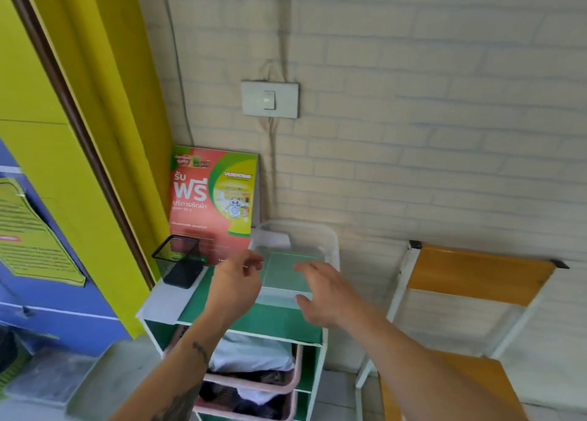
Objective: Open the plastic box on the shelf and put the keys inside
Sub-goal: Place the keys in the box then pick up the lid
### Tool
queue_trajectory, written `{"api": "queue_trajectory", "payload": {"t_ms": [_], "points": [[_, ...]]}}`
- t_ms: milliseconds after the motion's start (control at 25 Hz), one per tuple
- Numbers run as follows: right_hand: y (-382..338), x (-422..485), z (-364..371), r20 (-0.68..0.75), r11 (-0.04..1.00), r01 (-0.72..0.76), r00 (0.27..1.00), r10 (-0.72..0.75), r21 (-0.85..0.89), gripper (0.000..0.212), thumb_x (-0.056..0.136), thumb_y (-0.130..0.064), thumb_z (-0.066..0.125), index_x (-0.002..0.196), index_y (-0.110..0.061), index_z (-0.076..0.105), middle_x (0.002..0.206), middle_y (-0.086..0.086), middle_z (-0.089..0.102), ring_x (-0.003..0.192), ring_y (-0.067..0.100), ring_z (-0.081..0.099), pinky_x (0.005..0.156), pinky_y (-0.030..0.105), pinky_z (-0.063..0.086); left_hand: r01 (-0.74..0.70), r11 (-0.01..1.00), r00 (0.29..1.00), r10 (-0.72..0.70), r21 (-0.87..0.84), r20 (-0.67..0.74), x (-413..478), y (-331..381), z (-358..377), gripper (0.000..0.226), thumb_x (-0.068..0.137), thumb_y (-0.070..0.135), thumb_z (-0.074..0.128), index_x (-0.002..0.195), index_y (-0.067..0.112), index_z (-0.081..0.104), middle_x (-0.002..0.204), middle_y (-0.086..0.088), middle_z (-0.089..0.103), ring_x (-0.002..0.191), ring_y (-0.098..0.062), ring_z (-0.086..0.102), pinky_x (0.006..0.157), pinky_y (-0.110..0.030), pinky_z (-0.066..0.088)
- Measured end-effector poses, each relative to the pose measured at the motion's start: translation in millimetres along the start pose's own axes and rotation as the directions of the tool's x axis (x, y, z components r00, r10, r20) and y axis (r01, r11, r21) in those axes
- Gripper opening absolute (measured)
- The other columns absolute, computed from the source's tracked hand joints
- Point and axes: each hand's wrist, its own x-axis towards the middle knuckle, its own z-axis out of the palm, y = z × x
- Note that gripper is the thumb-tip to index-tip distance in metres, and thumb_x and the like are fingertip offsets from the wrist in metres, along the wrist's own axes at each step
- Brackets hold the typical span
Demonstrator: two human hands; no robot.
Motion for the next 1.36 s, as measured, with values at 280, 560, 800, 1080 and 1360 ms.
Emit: {"api": "queue_trajectory", "payload": {"t_ms": [280,560,800,1080,1360], "points": [[-27.8,20.5,37.5,0.124,0.988,-0.039,0.991,0.058,-0.151,0.055,0.092,-0.037,0.055,0.141,-0.018,0.039,0.127,0.007,0.051,0.115,0.03,0.049,0.096,0.047,0.045,-0.029,0.963,0.995,0.002,0.266,0.102,21.4,-88.4,-13.6,0.043,0.081,0.003,0.055,0.121,0.015,0.063,0.11,-0.004,0.061,0.104,-0.024,0.058,0.089,-0.038,0.051],[-29.0,25.0,50.5,0.081,0.982,-0.022,0.996,0.038,-0.19,0.012,0.093,-0.029,0.054,0.102,-0.022,0.051,0.087,0.001,0.057,0.079,0.024,0.056,0.067,0.036,0.044,-0.099,0.81,0.953,-0.09,0.578,0.29,30.1,-115.9,3.0,0.06,0.077,0.014,0.054,0.134,0.031,0.049,0.127,0.002,0.049,0.116,-0.023,0.043,0.096,-0.038,0.045],[-25.7,30.5,57.3,0.018,0.979,-0.07,0.997,0.074,-0.192,0.007,0.091,-0.019,0.055,0.086,-0.024,0.054,0.072,-0.005,0.054,0.064,0.018,0.055,0.061,0.035,0.051,-0.116,0.859,0.954,-0.042,0.499,0.296,40.0,-121.9,6.8,0.041,0.074,0.005,0.054,0.111,0.022,0.062,0.101,0.0,0.052,0.091,-0.021,0.052,0.073,-0.035,0.052],[-25.2,33.2,59.0,0.009,0.975,-0.071,0.997,0.074,-0.211,0.016,0.087,-0.015,0.057,0.098,-0.025,0.061,0.074,-0.004,0.059,0.065,0.018,0.057,0.063,0.035,0.052,0.012,0.994,0.997,-0.021,0.107,0.081,63.1,-79.5,-21.2,0.026,0.077,0.002,0.061,0.096,0.019,0.066,0.086,0.0,0.064,0.077,-0.022,0.06,0.071,-0.031,0.05],[-27.4,33.6,55.2,0.029,0.967,-0.065,0.997,0.074,-0.247,0.014,0.086,-0.013,0.056,0.098,-0.021,0.057,0.075,-0.001,0.053,0.066,0.021,0.051,0.057,0.031,0.036,-0.145,0.987,0.95,0.157,-0.064,0.271,106.7,-4.6,19.2,0.035,0.081,-0.004,0.056,0.1,0.024,0.065,0.08,0.004,0.059,0.061,-0.009,0.056,0.047,-0.01,0.043]]}}
